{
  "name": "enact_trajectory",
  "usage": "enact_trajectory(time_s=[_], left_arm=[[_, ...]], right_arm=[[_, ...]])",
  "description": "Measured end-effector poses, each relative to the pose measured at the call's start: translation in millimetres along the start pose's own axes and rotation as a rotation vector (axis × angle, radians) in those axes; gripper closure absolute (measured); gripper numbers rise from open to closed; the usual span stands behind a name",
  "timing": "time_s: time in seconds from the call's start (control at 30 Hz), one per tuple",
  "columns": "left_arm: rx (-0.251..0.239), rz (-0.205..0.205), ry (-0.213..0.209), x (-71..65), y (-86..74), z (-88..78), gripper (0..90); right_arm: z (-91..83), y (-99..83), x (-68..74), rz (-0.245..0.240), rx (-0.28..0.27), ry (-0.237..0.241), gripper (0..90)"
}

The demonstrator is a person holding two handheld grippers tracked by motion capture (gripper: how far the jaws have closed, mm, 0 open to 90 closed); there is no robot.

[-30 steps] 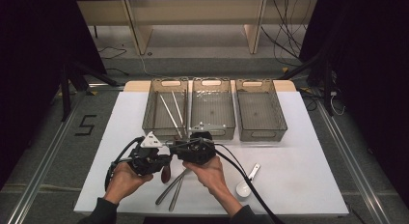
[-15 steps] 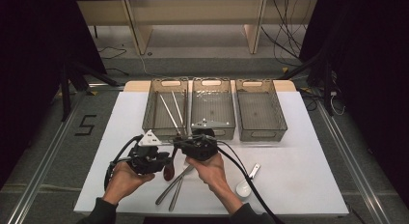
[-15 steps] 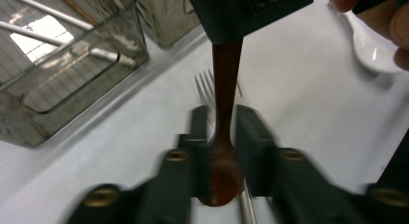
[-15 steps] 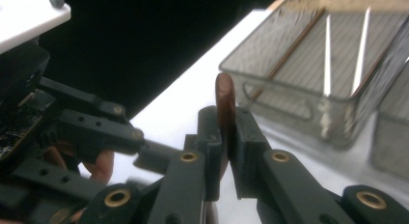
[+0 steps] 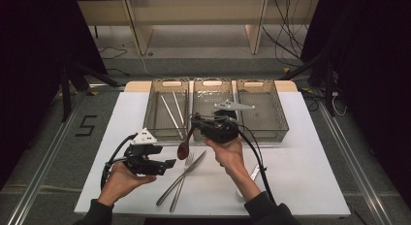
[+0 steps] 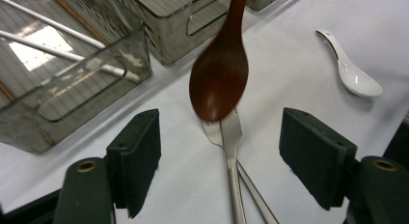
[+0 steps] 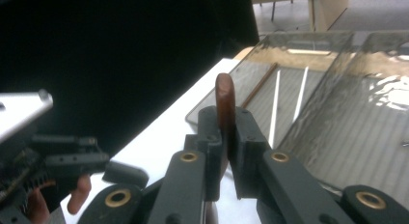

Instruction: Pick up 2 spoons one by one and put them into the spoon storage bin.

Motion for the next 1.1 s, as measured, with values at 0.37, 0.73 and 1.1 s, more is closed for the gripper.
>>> enact_trajectory(time_s=[0.37,0.73,1.1], left_arm=[[-0.035,-0.041,0.0,9.8,-13.7,6.5,23.1],[-0.057,-0.081,0.003,17.9,-28.5,11.6,20.8],[-0.124,-0.116,0.03,20.0,-40.5,11.9,20.2]], right_arm=[[-30.1,23.7,-35.2,0.039,-0.062,-0.058,84.5],[-49.9,46.2,-67.6,0.066,-0.103,-0.138,84.5],[-44.8,52.5,-95.5,0.114,-0.095,-0.203,84.5]])
Point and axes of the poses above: each handheld gripper's, and its own axes: z roughly forward along the jaws, y roughly out of its top, x roughly to its left, the point moved 4 cm from there along z, roughly forward along the jaws, and after that the axes turned 13 degrees about x, right-handed, at the moved point
